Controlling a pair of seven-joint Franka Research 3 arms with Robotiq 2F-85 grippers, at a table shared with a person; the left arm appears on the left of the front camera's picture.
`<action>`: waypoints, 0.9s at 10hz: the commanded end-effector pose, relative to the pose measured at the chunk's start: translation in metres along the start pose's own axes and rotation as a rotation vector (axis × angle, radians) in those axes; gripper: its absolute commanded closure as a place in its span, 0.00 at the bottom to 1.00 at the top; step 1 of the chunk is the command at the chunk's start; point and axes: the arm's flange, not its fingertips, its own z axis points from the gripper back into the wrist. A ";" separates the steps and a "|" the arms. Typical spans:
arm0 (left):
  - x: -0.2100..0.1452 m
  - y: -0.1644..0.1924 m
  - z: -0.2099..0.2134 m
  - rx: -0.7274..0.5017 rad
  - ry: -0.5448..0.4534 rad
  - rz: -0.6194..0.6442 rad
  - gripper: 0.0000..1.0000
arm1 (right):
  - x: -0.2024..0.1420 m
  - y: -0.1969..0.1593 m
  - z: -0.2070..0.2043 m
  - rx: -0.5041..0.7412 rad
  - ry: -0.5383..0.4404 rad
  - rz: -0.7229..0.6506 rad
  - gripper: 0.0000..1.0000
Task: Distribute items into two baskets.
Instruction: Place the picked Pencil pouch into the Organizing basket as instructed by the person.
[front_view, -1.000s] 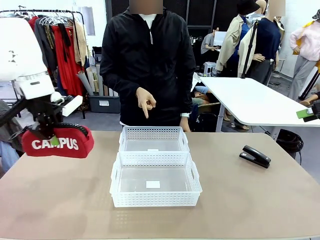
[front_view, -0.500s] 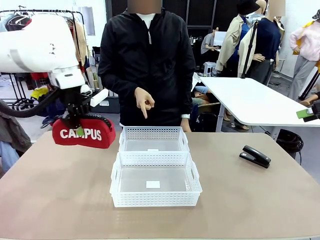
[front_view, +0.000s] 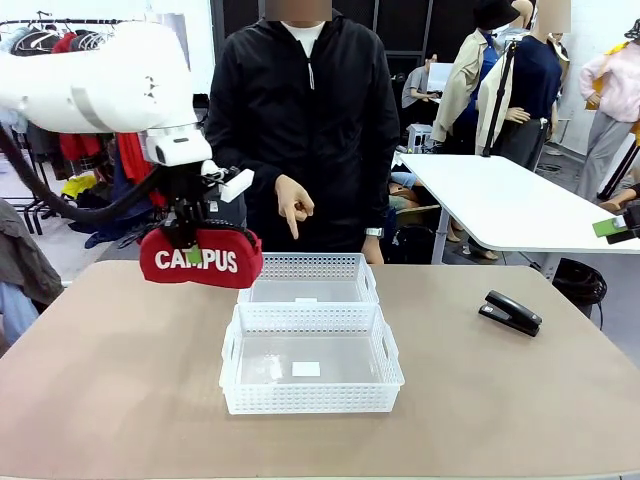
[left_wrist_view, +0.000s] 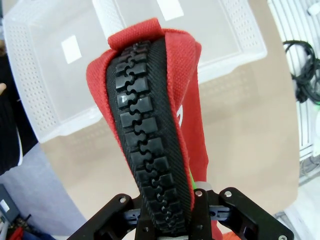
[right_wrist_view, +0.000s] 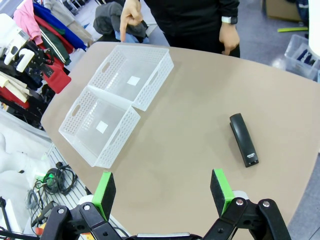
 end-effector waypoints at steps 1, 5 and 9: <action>0.015 0.015 0.008 -0.017 -0.003 0.034 1.00 | 0.001 0.000 0.000 0.011 -0.017 0.011 0.00; 0.057 0.050 0.003 -0.064 0.005 0.129 1.00 | 0.001 0.000 0.000 0.011 -0.017 0.011 0.00; 0.087 0.077 -0.003 -0.059 0.018 0.185 1.00 | 0.001 0.000 0.000 0.011 -0.017 0.011 0.00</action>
